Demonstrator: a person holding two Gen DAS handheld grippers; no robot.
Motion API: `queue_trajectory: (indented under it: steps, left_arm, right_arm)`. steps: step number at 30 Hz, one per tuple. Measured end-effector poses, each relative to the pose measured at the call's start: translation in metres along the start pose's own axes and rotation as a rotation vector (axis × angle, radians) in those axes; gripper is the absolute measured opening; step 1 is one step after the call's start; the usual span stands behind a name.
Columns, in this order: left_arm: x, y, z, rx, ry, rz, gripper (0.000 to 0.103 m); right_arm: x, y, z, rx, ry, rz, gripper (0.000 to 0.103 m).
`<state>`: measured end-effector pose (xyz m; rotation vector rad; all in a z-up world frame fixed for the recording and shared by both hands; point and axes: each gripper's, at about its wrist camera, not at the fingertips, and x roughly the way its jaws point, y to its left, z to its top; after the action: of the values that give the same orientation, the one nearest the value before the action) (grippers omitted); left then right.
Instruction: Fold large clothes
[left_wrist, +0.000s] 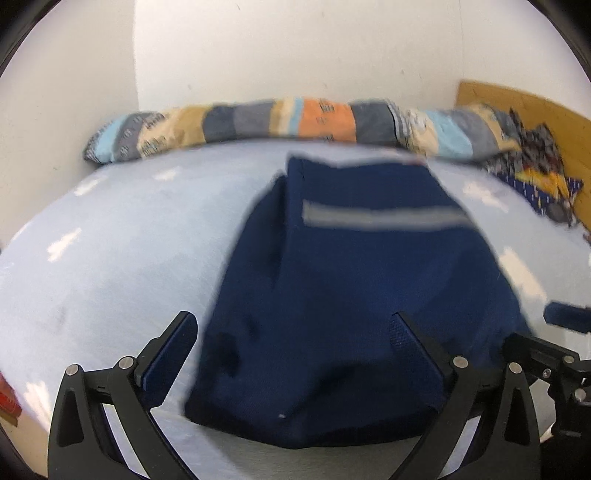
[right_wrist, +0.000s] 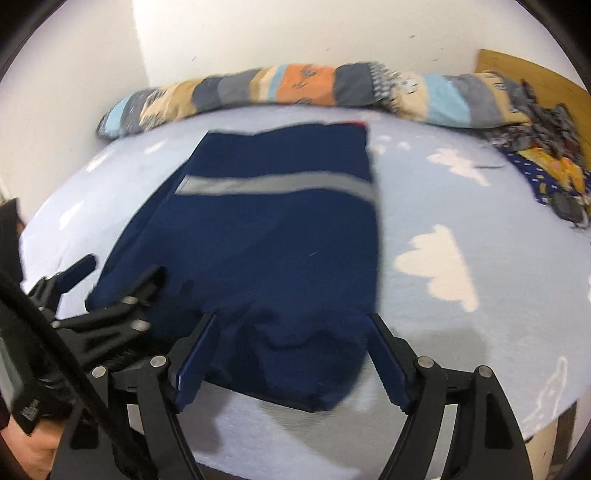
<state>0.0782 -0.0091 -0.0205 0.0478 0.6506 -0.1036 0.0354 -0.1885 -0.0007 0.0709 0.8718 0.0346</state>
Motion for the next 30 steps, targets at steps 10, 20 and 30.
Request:
queue_trajectory:
  steps: [10,20,30]
  left_arm:
    - [-0.085,0.011,0.029,0.004,-0.1,-0.015,0.103]
    - [-0.06,0.011,0.029,-0.013,-0.031,0.123,0.103]
    - [-0.027,0.011,0.023,-0.025,0.096,0.044,0.103]
  right_arm:
    - [-0.063,-0.003,0.006,0.012,-0.218,-0.078,0.094]
    - [-0.051,0.01,0.004,-0.001,-0.178,-0.054,0.096]
    - [-0.027,0.005,0.004,0.027,-0.098,-0.056,0.096]
